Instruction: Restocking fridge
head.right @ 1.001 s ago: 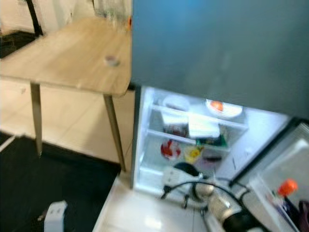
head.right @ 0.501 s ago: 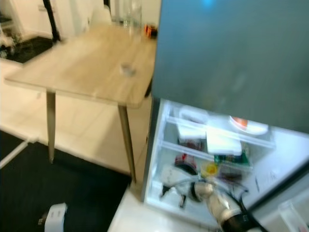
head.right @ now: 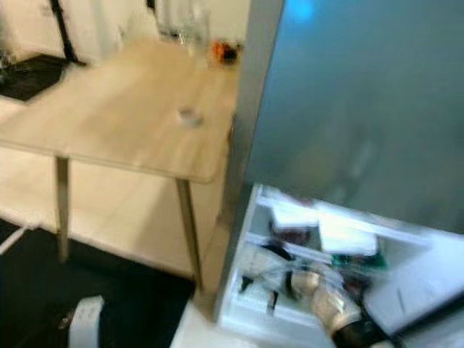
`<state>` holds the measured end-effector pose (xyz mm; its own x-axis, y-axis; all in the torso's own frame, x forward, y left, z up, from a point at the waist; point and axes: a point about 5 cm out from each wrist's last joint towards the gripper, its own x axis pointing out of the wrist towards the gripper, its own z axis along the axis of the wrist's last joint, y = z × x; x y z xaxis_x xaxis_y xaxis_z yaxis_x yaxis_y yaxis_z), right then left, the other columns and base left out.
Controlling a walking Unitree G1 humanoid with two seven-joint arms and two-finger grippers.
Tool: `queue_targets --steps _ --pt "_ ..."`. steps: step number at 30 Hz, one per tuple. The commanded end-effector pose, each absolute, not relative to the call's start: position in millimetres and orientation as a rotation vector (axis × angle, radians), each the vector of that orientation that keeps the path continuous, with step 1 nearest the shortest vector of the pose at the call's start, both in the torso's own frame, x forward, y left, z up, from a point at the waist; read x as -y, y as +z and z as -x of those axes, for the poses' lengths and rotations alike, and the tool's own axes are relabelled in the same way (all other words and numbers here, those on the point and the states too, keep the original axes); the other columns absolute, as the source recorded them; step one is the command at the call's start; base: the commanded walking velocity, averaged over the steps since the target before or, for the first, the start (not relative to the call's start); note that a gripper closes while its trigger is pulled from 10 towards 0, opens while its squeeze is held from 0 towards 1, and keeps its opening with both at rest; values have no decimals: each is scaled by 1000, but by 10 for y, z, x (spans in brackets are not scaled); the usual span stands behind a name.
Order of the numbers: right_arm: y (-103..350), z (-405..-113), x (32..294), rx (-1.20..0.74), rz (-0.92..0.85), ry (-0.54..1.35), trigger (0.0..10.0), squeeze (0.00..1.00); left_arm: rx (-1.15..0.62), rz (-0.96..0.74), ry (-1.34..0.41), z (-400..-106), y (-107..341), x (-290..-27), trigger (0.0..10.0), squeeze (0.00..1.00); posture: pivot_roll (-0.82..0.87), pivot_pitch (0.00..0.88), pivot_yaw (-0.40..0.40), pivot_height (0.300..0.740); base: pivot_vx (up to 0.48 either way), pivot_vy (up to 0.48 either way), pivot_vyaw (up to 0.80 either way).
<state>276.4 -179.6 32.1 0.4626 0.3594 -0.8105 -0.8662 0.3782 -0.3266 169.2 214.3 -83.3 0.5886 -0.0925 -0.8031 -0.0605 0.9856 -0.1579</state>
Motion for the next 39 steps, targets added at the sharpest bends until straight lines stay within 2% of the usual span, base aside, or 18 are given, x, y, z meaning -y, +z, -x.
queue_targets --steps 1,9,19,31,39 --pt "302 -2744 1850 -735 836 860 10000 0 -952 162 -32 -1685 -841 -2124 10000 0 -54 0 -37 740 0 0 -763" --pt "311 -2739 1846 -731 828 864 10000 0 -944 159 -45 -1707 -831 -2116 10000 0 -54 0 -39 740 0 0 -758" --pt "325 -2705 1800 -714 824 919 10000 0 -949 161 -61 -1698 -838 -2092 10000 0 -60 0 -41 740 0 -450 0" --pt "356 -2649 1493 -608 767 1045 10000 0 -948 165 -66 -1697 -839 -2083 10000 0 -60 0 -41 740 0 -444 0" --pt "353 -2623 1451 -605 756 1066 10000 0 -944 169 -45 -1698 -839 -2094 10000 0 -60 0 -40 740 0 0 0"
